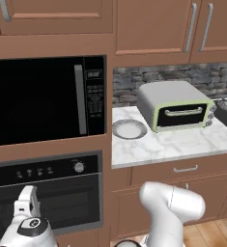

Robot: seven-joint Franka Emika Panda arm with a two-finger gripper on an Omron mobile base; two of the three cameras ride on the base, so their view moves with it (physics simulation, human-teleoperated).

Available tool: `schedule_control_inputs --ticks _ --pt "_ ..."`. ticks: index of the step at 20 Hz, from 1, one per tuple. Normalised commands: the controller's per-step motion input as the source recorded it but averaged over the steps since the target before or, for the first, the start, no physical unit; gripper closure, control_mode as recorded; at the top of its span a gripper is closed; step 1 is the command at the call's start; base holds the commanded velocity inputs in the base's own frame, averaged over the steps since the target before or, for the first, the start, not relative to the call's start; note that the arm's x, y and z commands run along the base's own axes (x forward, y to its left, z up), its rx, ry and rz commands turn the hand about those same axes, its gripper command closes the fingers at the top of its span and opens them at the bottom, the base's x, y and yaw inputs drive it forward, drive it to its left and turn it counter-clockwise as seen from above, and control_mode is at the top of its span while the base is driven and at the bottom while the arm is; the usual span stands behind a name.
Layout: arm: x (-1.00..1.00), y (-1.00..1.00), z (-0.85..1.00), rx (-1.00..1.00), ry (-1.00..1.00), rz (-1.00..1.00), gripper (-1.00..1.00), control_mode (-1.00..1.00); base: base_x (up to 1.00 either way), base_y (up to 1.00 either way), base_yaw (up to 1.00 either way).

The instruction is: Take the fish from the oven and place it on the plate on the counter.

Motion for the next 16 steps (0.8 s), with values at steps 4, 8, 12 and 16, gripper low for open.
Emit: schedule_control_inputs --ticks 4,8,12,16 --pt "0.09 0.01 -0.14 0.00 -0.04 0.04 -1.00 -1.00 0.00 0.00 0.00" --pt "0.09 0.00 -0.02 0.00 0.03 0.08 -1.00 -1.00 0.00 0.00 0.00" --pt "0.17 0.00 -0.21 0.00 0.03 0.09 -1.00 -1.00 0.00 0.00 0.00" --pt "0.16 -0.04 -0.44 0.03 0.00 0.09 -1.00 -1.00 0.00 0.00 0.00"
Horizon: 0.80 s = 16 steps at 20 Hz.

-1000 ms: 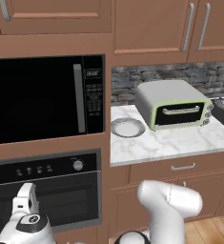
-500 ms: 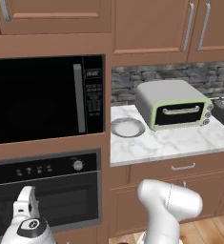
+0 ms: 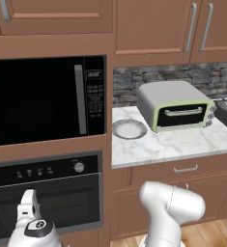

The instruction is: Take the fish from the oven and place it on the plate on the counter.

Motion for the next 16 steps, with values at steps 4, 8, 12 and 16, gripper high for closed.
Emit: schedule_control_inputs --ticks 4,8,12,16 --pt "0.11 -0.10 -0.46 0.12 0.00 0.06 -1.00 -1.00 0.00 0.00 0.00" --pt "0.16 0.00 -0.33 0.06 0.00 0.02 -1.00 -1.00 0.00 0.00 0.00" --pt "0.30 0.00 -0.09 0.00 0.02 0.00 -1.00 -1.00 0.00 0.00 0.00" --pt "0.30 0.00 0.00 0.00 0.02 0.00 -1.00 -1.00 0.00 0.00 0.00"
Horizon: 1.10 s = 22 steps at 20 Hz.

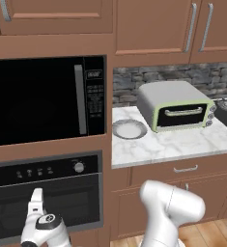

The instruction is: Take the fish from the oven and place it on the plate on the counter.

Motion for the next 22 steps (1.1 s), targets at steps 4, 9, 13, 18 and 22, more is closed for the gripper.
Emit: schedule_control_inputs --ticks 4,9,13,18,22 --pt "0.24 0.00 0.00 0.00 0.02 0.00 -1.00 -1.00 0.00 0.00 0.00" --pt "0.27 0.00 -0.06 0.00 0.01 0.00 -1.00 -1.00 0.00 0.00 0.00" --pt "0.24 0.00 -0.15 0.00 0.00 0.00 -1.00 -1.00 0.00 0.00 0.00" --pt "0.03 0.00 -0.02 0.00 0.00 0.00 -1.00 -1.00 0.00 0.00 0.00" --pt "0.00 0.00 0.00 0.00 0.00 0.00 -1.00 -1.00 0.00 0.00 0.00"
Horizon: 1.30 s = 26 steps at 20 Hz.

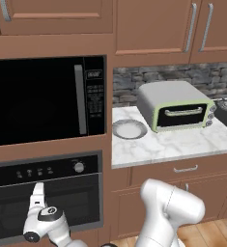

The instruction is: Take the fish from the oven and place it on the plate on the counter.

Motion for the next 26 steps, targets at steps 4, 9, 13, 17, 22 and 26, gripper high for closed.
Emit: schedule_control_inputs --ticks 4,9,13,17,22,26 --pt "0.00 0.00 0.00 0.00 0.00 0.00 1.00 -1.00 0.00 0.00 0.00" --pt "0.00 0.00 0.00 0.00 0.00 0.00 1.00 -1.00 0.00 0.00 0.00" --pt "0.00 0.00 -0.01 0.00 0.00 0.00 1.00 -1.00 0.00 0.00 0.00" --pt "-0.13 -0.02 -0.45 0.00 0.03 0.00 1.00 -1.00 0.00 0.00 0.00" --pt "-0.32 0.00 -0.76 0.00 0.10 0.00 1.00 -1.00 0.00 0.00 0.00" --pt "-0.49 0.00 -0.89 0.00 0.13 0.00 1.00 -1.00 0.00 0.00 0.00"
